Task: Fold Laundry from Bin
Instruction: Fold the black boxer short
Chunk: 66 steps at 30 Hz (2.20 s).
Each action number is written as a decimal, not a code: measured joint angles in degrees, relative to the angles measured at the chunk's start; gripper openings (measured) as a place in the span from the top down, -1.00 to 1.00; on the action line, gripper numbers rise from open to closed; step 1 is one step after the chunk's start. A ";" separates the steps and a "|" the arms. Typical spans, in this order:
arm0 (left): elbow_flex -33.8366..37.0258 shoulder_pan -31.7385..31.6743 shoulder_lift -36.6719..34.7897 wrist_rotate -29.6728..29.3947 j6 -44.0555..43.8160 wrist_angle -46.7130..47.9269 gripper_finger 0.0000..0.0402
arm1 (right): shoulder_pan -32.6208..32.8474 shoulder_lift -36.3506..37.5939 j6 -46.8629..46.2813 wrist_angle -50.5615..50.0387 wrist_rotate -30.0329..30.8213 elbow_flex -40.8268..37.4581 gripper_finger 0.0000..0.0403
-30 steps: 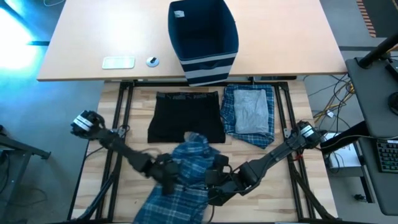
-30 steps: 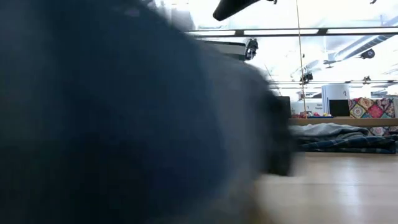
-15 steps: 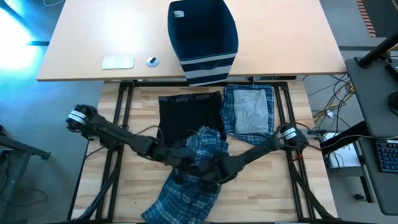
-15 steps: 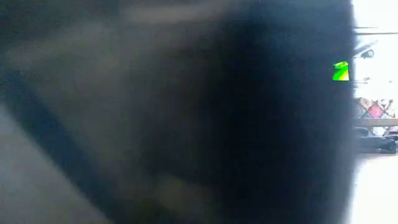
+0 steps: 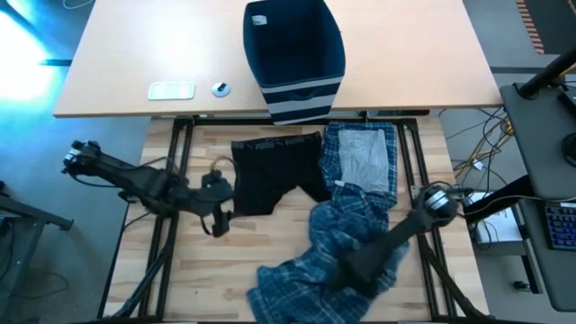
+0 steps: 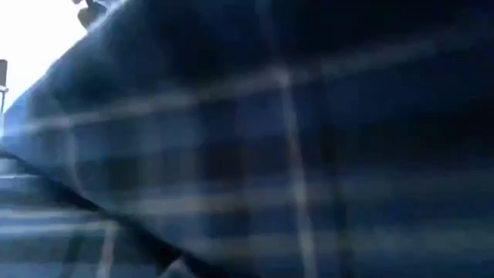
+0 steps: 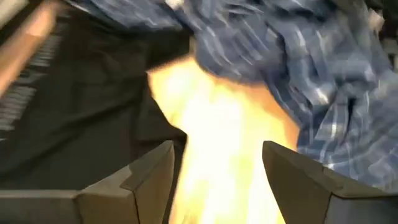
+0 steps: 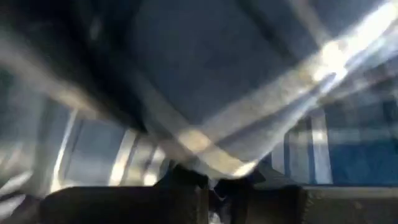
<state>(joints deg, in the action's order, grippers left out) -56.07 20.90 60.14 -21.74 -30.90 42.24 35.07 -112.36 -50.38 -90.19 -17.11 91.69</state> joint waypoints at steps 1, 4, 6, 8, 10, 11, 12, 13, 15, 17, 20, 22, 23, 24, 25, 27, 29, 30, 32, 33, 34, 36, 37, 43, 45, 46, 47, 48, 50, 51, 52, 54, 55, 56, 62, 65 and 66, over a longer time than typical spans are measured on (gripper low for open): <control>0.00 -0.49 -0.49 -1.32 -1.84 0.44 -0.14 | 1.15 1.78 -0.54 1.61 -1.60 -0.79 0.93; 0.89 -3.99 -0.37 -0.33 -3.97 2.65 -0.12 | 3.68 5.37 -5.03 2.72 -3.52 -1.91 0.91; 2.07 -7.08 0.20 1.28 -3.92 2.22 -0.08 | 4.85 6.57 -7.55 -0.37 -5.11 -2.76 0.84; 3.42 -10.97 0.91 4.79 -1.26 -0.30 -0.04 | 5.40 8.96 -10.43 1.18 -4.91 -3.74 0.73; 4.75 -15.48 2.88 8.40 1.85 -2.60 0.00 | 5.75 11.58 -14.71 4.08 -1.83 -3.74 0.61; 5.28 -17.65 4.11 8.84 2.76 -3.21 0.01 | 5.77 12.78 -16.25 5.74 -0.44 -3.42 0.54; 5.65 -19.88 5.56 8.85 3.31 -3.44 0.02 | 5.73 13.65 -17.70 7.02 1.06 -3.03 0.48; 5.82 -22.24 6.94 8.85 4.24 -3.88 0.03 | 5.68 14.30 -18.96 7.60 2.83 -2.69 0.42; 6.19 -26.96 10.13 9.13 7.15 -6.04 0.05 | 5.66 15.00 -21.17 8.51 8.63 -2.05 0.30; 6.59 -31.10 13.48 11.14 10.46 -9.38 0.05 | 5.50 15.81 -22.51 9.83 15.59 -2.00 0.19; 6.54 -36.36 18.65 16.69 13.70 -16.91 0.05 | 3.92 15.74 -22.18 16.89 23.38 -2.46 0.05; 6.57 -38.64 22.42 18.19 13.95 -19.71 0.05 | 2.49 14.45 -20.59 22.48 28.33 -3.56 -0.01; 6.62 -39.37 24.24 18.25 13.95 -20.11 0.05 | 1.68 13.71 -19.91 25.76 30.21 -4.16 -0.03; 6.66 -39.82 25.94 18.22 13.92 -20.19 0.06 | 0.93 12.86 -19.18 28.80 31.47 -4.99 -0.04; 6.68 -40.04 27.69 18.22 13.93 -20.21 0.06 | -0.02 11.99 -18.66 31.29 32.08 -5.91 -0.05; 6.93 -39.87 30.55 19.31 13.93 -20.13 0.06 | -1.88 10.15 -16.61 37.39 31.75 -8.08 -0.05; 7.36 -39.19 33.11 21.24 13.50 -19.94 0.06 | -3.82 8.02 -14.79 42.09 29.99 -10.28 -0.05; 7.72 -38.81 34.12 21.55 12.67 -19.80 0.06 | -4.84 7.03 -14.70 42.66 28.91 -11.25 -0.04; 8.35 -38.18 35.10 21.41 10.27 -19.30 0.08 | -6.31 5.56 -16.06 41.62 26.70 -13.21 -0.04; 9.09 -37.94 35.14 21.82 9.53 -19.24 0.11 | -6.79 5.38 -17.42 40.13 25.74 -14.35 -0.04; 9.88 -37.61 34.92 22.15 8.71 -19.26 0.14 | -7.05 5.39 -18.56 38.37 24.63 -15.73 -0.04; 12.29 -36.93 33.27 23.41 6.35 -18.37 0.20 | -7.02 6.20 -20.94 34.45 21.93 -18.70 -0.04; 13.56 -36.37 31.99 24.34 4.82 -17.50 0.24 | -6.88 6.91 -22.00 32.12 20.72 -20.02 -0.04; 21.15 -29.42 19.62 32.04 -5.91 -13.91 0.33 | -4.03 14.58 -27.10 17.55 17.14 -25.27 -0.04; 22.01 -26.09 14.38 32.09 -9.23 -13.17 0.32 | -3.60 18.02 -27.58 17.40 18.46 -25.71 -0.04; 22.03 -24.87 11.82 31.84 -10.70 -13.42 0.31 | -3.59 19.45 -27.47 17.45 19.43 -25.68 -0.04; 22.08 -23.91 9.41 31.44 -12.41 -13.38 0.30 | -3.61 20.94 -27.19 17.40 20.61 -25.38 -0.04; 22.18 -23.22 7.16 30.88 -14.22 -12.94 0.29 | -3.62 22.17 -26.99 17.52 22.17 -24.84 -0.04; 21.76 -22.89 2.72 29.45 -16.74 -11.82 0.25 | -3.85 24.65 -26.35 18.26 26.09 -23.40 -0.04; 20.96 -23.22 0.66 28.02 -17.09 -10.95 0.23 | -4.10 25.67 -25.53 18.88 28.04 -22.61 -0.04; 20.03 -23.83 -1.00 26.19 -16.91 -9.64 0.20 | -4.50 26.51 -24.86 19.73 29.73 -21.82 -0.04; 18.59 -25.65 -3.32 22.72 -15.01 -5.72 0.12 | -5.68 27.74 -23.01 22.95 33.40 -20.57 -0.04; 17.99 -26.96 -3.79 21.83 -13.34 -3.99 0.08 | -6.55 28.02 -21.24 25.49 35.32 -20.12 -0.04; 17.48 -28.58 -3.91 21.20 -10.99 -3.07 0.04 | -7.50 28.18 -19.15 28.66 36.87 -19.83 -0.04; 19.31 -39.10 0.52 21.21 6.24 -3.68 -0.09 | -17.82 24.29 -6.77 51.57 39.33 -20.10 -0.04; 21.97 -43.01 4.38 21.19 10.60 -3.71 -0.09 | -23.58 19.67 -3.88 58.87 38.75 -19.91 -0.04; 22.79 -43.84 5.75 21.17 11.49 -3.80 -0.08 | -25.38 17.92 -2.73 61.20 37.59 -19.51 -0.04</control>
<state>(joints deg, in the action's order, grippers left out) -33.28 -22.93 65.89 -0.57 -19.42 38.44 9.69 -94.43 -53.11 -28.99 20.48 72.18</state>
